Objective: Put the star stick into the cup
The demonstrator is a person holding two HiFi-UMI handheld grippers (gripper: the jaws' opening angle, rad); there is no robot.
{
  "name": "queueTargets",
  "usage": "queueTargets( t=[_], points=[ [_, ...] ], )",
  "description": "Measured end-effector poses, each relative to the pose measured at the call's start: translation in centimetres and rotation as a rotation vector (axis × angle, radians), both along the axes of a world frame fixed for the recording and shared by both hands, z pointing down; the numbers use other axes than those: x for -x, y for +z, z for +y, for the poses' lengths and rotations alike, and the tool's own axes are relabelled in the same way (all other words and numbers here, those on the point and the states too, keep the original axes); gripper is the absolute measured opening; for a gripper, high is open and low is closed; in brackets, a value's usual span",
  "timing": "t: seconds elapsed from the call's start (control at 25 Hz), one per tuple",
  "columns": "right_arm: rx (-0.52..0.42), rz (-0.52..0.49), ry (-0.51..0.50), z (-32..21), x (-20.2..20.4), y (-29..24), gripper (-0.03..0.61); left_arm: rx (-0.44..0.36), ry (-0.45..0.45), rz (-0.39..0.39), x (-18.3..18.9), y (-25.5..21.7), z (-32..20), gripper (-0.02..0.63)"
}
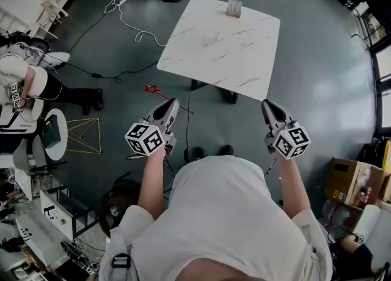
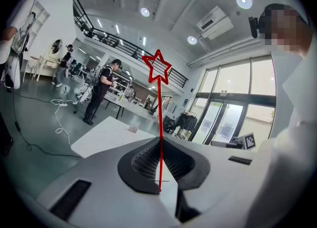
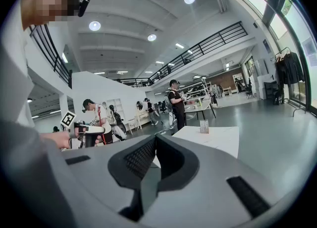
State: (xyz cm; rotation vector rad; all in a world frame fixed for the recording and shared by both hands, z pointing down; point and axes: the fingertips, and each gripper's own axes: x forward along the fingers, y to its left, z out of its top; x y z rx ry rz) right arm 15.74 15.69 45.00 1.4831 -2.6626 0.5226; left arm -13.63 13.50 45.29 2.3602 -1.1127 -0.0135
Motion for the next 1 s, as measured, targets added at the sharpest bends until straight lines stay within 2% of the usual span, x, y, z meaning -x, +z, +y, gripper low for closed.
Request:
queueTargets(
  t=[0.6,1.0],
  points=[
    [0.011,-0.013,0.003,0.5,-0.9,0.5,0.026,0.006,0.02,-0.005,-1.5,0.1,0.5,0.02],
    [0.059,-0.028,-0.006,0.8,-1.7,1.8,0.026,0.008,-0.014,-0.008,-2.1,0.3,1.6,0.02]
  ],
)
